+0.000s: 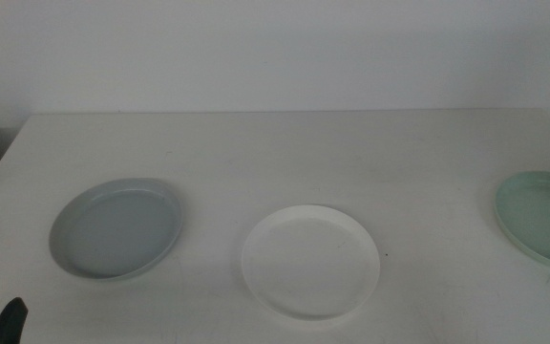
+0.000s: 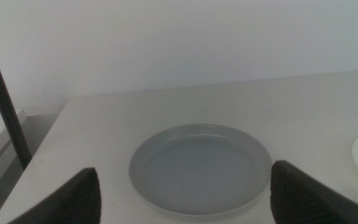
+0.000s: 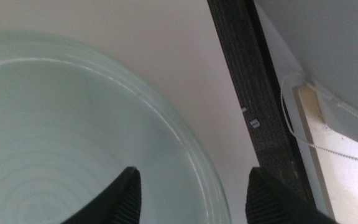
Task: Stack the three bowls on top of each other.
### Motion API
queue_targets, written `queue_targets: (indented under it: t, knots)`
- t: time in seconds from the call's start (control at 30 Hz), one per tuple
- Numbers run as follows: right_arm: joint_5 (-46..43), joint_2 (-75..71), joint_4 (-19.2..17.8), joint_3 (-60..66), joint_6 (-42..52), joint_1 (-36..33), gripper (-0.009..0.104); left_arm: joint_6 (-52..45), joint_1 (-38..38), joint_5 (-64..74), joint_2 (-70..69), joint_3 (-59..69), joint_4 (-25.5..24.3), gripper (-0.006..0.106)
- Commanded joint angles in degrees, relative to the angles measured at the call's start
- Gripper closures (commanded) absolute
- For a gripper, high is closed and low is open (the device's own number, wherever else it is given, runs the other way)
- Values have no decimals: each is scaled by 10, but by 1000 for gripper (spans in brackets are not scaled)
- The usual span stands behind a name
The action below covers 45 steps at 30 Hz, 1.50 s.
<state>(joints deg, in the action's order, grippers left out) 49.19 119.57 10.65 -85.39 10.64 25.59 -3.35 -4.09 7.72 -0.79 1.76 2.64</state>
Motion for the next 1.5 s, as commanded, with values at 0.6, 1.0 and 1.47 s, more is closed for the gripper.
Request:
queue_targets:
  t: [0.6, 1.0, 1.47]
  knots:
    - [37, -66, 35, -16, 1, 4, 96, 7, 1, -41, -8, -3, 4, -5]
    - [82, -193, 129, -16, -17, -120, 96, 7, 1, -41, -8, -3, 4, -5]
    - [71, -194, 122, -16, -32, -381, 96, 7, 1, -41, -8, -3, 4, -5]
